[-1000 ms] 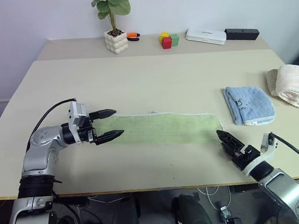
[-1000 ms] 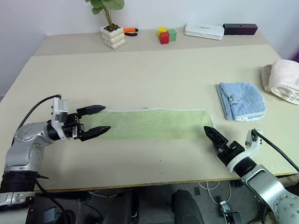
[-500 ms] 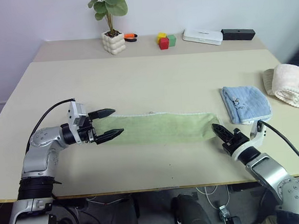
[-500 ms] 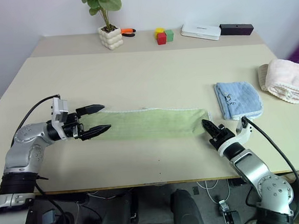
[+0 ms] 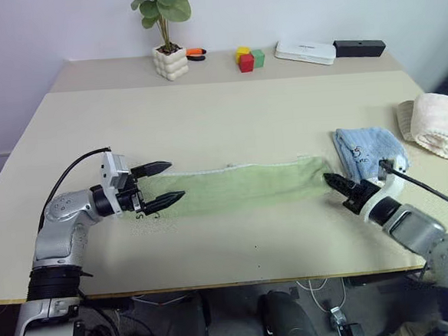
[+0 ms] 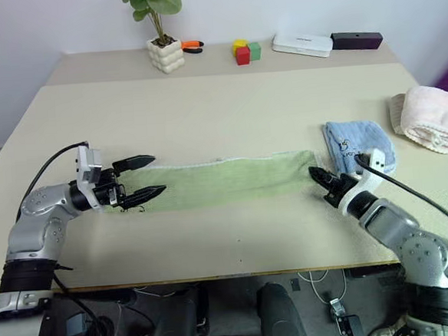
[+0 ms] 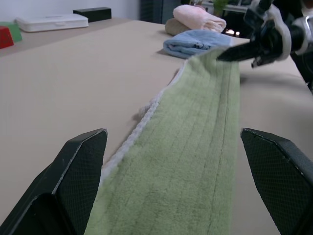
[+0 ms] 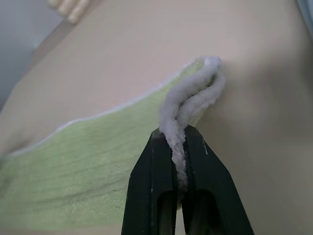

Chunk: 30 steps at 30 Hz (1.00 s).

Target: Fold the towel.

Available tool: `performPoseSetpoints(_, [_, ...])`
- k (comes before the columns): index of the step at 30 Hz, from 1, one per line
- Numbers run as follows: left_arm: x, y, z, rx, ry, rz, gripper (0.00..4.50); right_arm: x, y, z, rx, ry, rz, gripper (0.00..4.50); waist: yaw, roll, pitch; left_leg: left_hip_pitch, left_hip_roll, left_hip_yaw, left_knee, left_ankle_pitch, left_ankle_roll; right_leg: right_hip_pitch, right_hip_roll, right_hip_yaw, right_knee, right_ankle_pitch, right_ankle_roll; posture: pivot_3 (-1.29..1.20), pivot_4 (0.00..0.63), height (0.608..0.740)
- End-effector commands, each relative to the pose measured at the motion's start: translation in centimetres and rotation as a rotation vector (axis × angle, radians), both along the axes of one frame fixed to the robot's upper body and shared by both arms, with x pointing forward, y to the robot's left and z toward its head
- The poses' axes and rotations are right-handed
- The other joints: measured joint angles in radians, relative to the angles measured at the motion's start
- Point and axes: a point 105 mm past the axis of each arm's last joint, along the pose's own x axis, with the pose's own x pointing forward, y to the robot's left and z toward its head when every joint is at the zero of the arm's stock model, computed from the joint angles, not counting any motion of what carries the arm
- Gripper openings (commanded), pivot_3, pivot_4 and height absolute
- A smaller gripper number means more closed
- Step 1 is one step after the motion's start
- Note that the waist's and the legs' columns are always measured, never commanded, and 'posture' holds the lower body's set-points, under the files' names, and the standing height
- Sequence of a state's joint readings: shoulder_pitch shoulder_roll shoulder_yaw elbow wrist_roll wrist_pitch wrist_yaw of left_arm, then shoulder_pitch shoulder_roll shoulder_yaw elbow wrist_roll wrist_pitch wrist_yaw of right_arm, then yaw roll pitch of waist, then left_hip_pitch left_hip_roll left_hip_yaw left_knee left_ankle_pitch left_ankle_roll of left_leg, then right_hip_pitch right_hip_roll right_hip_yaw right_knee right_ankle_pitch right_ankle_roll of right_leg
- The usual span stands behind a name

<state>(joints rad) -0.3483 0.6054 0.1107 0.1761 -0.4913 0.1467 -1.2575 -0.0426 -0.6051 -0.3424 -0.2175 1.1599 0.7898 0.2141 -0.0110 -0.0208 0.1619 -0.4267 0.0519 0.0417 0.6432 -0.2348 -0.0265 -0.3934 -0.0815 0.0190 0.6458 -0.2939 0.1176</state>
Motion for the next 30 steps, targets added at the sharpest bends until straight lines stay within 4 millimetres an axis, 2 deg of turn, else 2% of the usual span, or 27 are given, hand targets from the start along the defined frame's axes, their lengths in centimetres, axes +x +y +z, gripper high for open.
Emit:
performPoseSetpoints(1, [0.1, 0.2, 1.2, -0.014, -0.053, 0.005, 4.5, -0.7, 2.2, 1.6, -0.086, -0.075, 0.146, 0.03, 0.0, 0.0, 0.0, 0.0, 0.0, 0.0, 0.0, 0.0, 0.0, 0.0, 0.0, 0.0, 0.0, 0.0, 0.0, 0.0, 0.15, 0.74])
performPoseSetpoints(4, [0.0, 0.2, 1.2, -0.015, -0.053, 0.006, 4.5, -1.2, 3.8, 2.1, -0.204, -0.112, 0.257, 0.03, 0.001, 0.0, 0.0, 0.0, 0.0, 0.0, 0.0, 0.0, 0.0, 0.0, 0.0, 0.0, 0.0, 0.0, 0.0, 0.0, 0.15, 0.74])
performPoseSetpoints(8, [-0.1, 0.3, 1.3, -0.015, -0.054, 0.01, 4.5, -1.3, 6.1, 3.0, -0.279, -0.168, 0.349, 0.03, 0.0, 0.0, 0.0, 0.0, 0.0, 0.0, 0.0, 0.0, 0.0, 0.0, 0.0, 0.0, 0.0, 0.0, 0.0, 0.0, 0.15, 0.74])
performPoseSetpoints(13, [-0.4, 0.5, 1.3, -0.015, -0.052, 0.007, 4.5, -0.6, 9.1, 4.3, -0.262, -0.229, 0.418, 0.03, 0.0, 0.0, 0.001, 0.0, 0.0, 0.0, 0.0, 0.0, 0.0, 0.0, 0.0, 0.0, 0.0, -0.001, -0.001, 0.0, 0.15, 0.74])
performPoseSetpoints(17, [-0.8, 0.8, 1.5, -0.011, -0.048, -0.004, 4.5, 0.0, 10.9, 3.3, -0.27, -0.208, 0.478, 0.03, 0.0, 0.0, 0.001, 0.0, 0.0, 0.0, 0.0, 0.0, 0.0, -0.001, 0.0, 0.0, 0.0, -0.001, -0.001, 0.0, 0.15, 0.74])
performPoseSetpoints(23, [-2.4, 1.8, 2.2, 0.012, -0.025, -0.034, 4.5, -0.8, 14.8, 1.8, -0.218, -0.177, 0.612, 0.03, -0.002, 0.0, 0.001, -0.001, 0.0, 0.0, 0.0, 0.0, 0.0, -0.001, 0.0, 0.0, 0.0, -0.001, -0.002, 0.0, 0.15, 0.74])
performPoseSetpoints(30, [-3.4, 2.9, 2.7, 0.032, -0.021, -0.004, 4.5, -0.2, 17.2, 1.4, -0.169, -0.174, 0.652, 0.03, -0.002, 0.0, 0.001, -0.001, 0.001, 0.001, 0.0, 0.0, 0.0, -0.002, 0.0, 0.0, 0.001, -0.001, -0.002, 0.0, 0.15, 0.74])
